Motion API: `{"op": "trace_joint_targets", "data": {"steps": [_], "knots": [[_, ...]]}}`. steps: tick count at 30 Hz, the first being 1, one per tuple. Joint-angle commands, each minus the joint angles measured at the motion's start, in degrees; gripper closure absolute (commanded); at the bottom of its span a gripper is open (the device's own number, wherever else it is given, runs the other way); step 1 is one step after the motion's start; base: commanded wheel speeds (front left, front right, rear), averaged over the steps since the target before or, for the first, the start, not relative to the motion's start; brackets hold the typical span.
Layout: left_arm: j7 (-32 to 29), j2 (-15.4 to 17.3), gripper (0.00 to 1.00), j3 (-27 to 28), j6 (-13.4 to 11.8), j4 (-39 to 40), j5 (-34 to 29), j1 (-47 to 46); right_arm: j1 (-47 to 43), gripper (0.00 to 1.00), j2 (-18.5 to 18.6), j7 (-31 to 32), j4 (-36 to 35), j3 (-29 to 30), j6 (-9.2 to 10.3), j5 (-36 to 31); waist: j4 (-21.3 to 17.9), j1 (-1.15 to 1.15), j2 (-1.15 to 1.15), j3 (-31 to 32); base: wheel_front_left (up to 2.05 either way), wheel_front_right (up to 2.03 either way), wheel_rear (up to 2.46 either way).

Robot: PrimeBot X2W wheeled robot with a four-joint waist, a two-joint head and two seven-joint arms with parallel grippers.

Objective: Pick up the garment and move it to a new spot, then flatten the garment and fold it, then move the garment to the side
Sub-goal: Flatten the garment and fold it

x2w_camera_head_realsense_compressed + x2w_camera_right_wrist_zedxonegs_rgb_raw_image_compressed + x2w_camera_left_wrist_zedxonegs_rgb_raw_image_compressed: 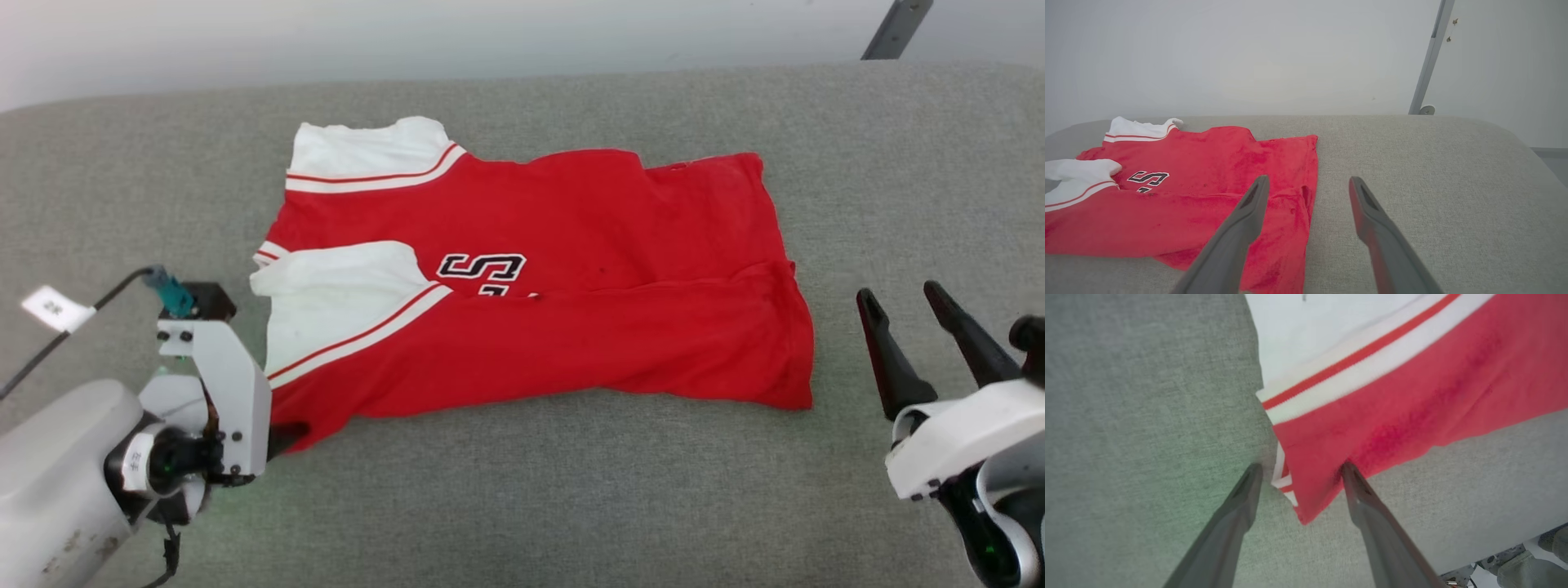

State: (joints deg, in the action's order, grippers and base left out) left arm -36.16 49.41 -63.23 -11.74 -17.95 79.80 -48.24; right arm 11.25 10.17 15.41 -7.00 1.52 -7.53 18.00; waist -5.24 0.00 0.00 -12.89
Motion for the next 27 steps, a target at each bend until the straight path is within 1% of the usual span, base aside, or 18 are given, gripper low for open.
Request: {"op": "trace_joint_targets", "data": {"steps": [1, 7, 8, 9, 10, 11, 15, 19, 23, 24, 27], "knots": [[0.13, -0.70, 0.00, -0.13, 0.88, -1.88, 0.84, 1.13, -1.37, 0.00, -0.78, 0.17, -0.85, 0.86, 0.09, -0.30, -0.51, 0.00, 0.00, -0.44, 0.00, 0.00, 0.00], [1.38, -3.39, 0.00, -0.16, 3.51, -8.57, 1.55, 2.17, -3.68, 0.00, -1.93, 2.13, -2.34, 1.88, 0.09, -0.42, -0.79, 0.00, 0.00, -1.25, 0.00, 0.00, 0.00], [1.36, -3.85, 0.03, -0.21, 4.02, -9.56, 1.78, 2.36, -4.00, 0.00, -2.08, 2.73, -2.57, 1.92, 0.09, -0.18, -0.79, 0.00, 0.00, -1.36, 0.00, 0.00, 0.00], [1.26, -4.38, 0.54, -0.14, 4.73, -10.42, 2.18, 2.58, -4.21, 0.00, -2.09, 3.33, -2.86, 2.18, 0.09, -0.31, -0.78, 0.00, 0.00, -1.49, 0.00, 0.00, 0.00], [1.20, -4.90, 0.86, -0.07, 5.66, -11.07, 2.53, 2.70, -4.66, 0.00, -2.21, 4.21, -2.94, 2.25, 0.09, -0.25, -0.75, 0.00, 0.00, -1.60, 0.00, 0.00, 0.00], [0.84, -5.27, 1.00, -0.20, 6.29, -11.85, 2.84, 2.90, -5.12, 0.00, -2.40, 5.33, -2.90, 2.08, 0.09, 0.10, -0.74, 0.00, 0.00, -1.70, 0.00, 0.00, 0.00], [0.18, -6.59, 1.00, -0.36, 8.32, -13.92, 3.38, 2.62, -4.98, 0.00, -2.06, 10.04, -2.58, 1.22, 0.09, 0.95, -0.43, 0.00, 0.00, -2.13, 0.00, 0.00, 0.00], [0.53, -8.04, 1.00, -0.28, 9.59, -15.76, 2.98, 1.65, -3.30, 0.00, -1.49, 14.88, -1.02, 0.67, 0.09, 1.48, 0.30, 0.00, 0.00, -2.59, 0.00, 0.00, 0.00], [0.75, -9.27, 1.00, -0.30, 10.74, -17.48, 2.52, 0.57, -0.75, 0.00, -1.17, 19.46, 2.42, -0.09, 0.09, 2.40, 1.15, 0.00, 0.00, -3.11, 0.00, 0.00, 0.00], [0.75, -9.27, 1.00, -0.30, 10.74, -17.48, 2.52, 0.57, -0.75, 0.00, -1.17, 19.46, 2.42, -0.09, 0.09, 2.40, 1.15, 0.00, 0.00, -3.11, 0.00, 0.00, 0.00], [0.96, -10.18, 1.00, -0.17, 11.66, -18.52, 2.33, -0.23, 1.75, 0.00, -0.86, 21.93, 5.81, 0.00, 0.09, 2.01, 1.92, 0.00, 0.00, -3.57, 0.00, 0.00, 0.00]]}}
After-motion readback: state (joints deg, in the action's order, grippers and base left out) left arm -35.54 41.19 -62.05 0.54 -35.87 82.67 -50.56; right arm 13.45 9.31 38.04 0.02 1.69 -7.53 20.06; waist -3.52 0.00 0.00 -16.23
